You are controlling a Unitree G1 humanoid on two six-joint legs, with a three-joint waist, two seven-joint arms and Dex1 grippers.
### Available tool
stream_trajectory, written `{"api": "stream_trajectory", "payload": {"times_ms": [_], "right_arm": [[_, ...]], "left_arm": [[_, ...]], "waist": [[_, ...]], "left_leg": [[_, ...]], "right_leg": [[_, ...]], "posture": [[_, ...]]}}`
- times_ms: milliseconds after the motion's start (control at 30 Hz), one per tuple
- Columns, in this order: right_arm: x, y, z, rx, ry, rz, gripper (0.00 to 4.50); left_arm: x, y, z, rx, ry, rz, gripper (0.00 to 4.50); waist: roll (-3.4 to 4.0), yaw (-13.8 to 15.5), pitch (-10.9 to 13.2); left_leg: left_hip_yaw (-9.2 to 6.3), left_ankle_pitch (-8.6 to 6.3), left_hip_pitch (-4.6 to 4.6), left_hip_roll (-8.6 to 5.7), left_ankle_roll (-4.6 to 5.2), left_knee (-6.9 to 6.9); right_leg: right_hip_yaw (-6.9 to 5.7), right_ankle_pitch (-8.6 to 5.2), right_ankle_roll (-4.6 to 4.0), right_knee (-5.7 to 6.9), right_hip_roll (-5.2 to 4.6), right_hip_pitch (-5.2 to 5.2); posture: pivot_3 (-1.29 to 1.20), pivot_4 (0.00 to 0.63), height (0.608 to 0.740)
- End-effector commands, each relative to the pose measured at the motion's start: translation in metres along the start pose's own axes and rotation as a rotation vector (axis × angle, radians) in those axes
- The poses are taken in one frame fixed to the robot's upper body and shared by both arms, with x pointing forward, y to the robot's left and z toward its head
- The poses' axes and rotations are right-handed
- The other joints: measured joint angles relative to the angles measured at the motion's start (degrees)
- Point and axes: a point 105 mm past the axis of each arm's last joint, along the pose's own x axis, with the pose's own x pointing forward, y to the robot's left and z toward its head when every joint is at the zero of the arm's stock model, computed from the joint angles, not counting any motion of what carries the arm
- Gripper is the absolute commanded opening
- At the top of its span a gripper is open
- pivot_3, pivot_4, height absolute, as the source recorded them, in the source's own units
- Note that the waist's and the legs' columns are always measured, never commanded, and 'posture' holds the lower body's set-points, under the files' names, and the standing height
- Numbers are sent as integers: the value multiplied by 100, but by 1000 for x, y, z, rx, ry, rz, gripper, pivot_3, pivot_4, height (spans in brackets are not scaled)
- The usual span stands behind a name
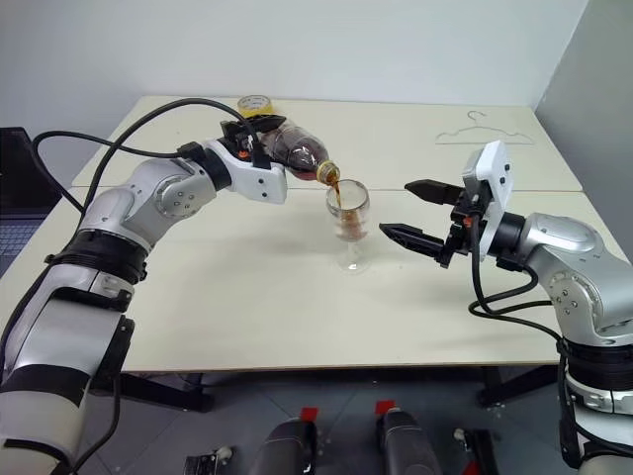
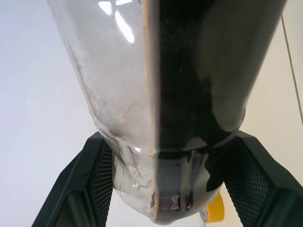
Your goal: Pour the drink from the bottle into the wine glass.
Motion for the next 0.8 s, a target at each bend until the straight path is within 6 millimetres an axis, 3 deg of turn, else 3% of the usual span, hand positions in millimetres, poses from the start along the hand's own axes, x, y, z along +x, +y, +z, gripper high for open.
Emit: {"api": "stream_trajectory", "payload": {"times_ms": [33, 567, 800], "right_arm": [[-1, 1, 6, -35, -21, -8, 4500], [0, 1, 4, -37, -18, -1, 4500], [1, 1, 3, -38, -16, 0, 4500]], "left_arm": [[0, 32, 1, 50, -20, 86, 3071], [0, 36, -2, 60, -12, 99, 3071], [1, 33, -5, -93, 6, 113, 3071]], "waist": [[0, 0, 0], [0, -2, 0], [0, -1, 0]], "left_leg": [[0, 0, 0, 0, 0, 0], [1, 0, 1, 0, 0, 1], [1, 0, 1, 0, 0, 1]], "right_leg": [[0, 0, 0, 0, 0, 0], [0, 0, 0, 2, 0, 0], [0, 0, 0, 3, 0, 0]], "posture": [[0, 150, 740], [0, 150, 740], [0, 150, 740]]}}
